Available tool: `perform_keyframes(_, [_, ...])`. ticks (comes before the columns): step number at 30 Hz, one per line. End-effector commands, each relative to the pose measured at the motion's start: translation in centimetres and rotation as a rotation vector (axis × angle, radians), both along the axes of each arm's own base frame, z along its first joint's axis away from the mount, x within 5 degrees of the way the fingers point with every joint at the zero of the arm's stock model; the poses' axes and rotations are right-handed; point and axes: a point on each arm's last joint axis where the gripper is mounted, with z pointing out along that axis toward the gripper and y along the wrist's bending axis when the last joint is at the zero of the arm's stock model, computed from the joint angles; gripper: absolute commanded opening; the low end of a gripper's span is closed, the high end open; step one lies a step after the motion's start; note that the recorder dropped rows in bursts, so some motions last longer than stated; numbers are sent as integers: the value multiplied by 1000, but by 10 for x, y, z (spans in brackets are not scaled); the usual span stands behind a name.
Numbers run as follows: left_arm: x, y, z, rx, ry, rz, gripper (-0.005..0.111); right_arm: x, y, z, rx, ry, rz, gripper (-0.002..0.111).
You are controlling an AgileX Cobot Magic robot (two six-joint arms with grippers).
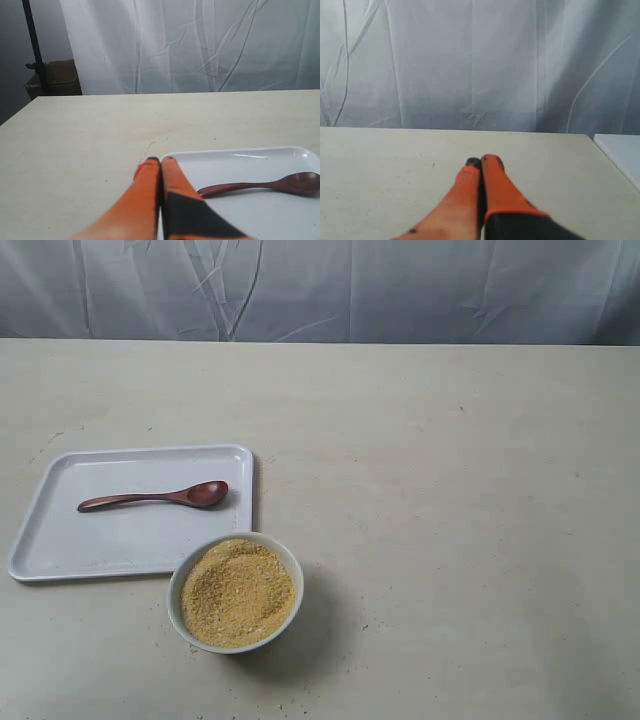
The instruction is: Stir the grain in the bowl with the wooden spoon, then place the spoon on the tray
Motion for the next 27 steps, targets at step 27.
perform_keyframes(27, [0,0,-1,-6,-5,1,0,14,8,-71,96,145,59,-1])
